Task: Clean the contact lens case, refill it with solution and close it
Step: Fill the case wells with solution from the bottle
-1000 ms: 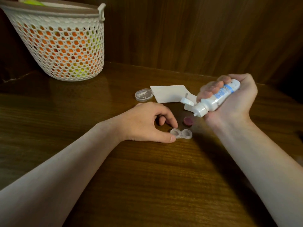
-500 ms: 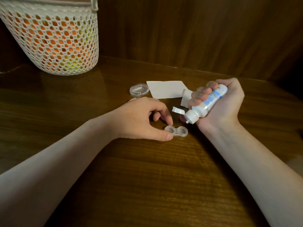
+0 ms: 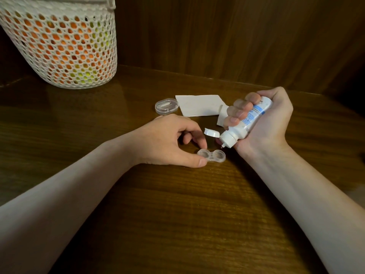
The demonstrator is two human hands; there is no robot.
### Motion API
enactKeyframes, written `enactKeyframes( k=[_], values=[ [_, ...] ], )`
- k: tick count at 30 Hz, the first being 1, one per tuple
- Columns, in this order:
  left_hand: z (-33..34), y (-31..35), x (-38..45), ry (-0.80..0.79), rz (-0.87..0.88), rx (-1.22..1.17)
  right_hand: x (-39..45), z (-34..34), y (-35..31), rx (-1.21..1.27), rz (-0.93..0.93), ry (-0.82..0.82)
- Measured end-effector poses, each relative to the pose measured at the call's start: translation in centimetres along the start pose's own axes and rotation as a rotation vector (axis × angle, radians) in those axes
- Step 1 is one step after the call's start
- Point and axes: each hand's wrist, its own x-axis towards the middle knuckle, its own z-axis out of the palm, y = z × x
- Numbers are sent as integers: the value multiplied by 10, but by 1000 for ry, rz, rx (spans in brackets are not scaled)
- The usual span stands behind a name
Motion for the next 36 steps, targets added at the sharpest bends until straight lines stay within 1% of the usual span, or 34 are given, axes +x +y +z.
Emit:
enactKeyframes(
  k=[36],
  values=[
    [-1,-3,1,-19,-4,-8,-3,4,0,-41,-25,45]
  ],
)
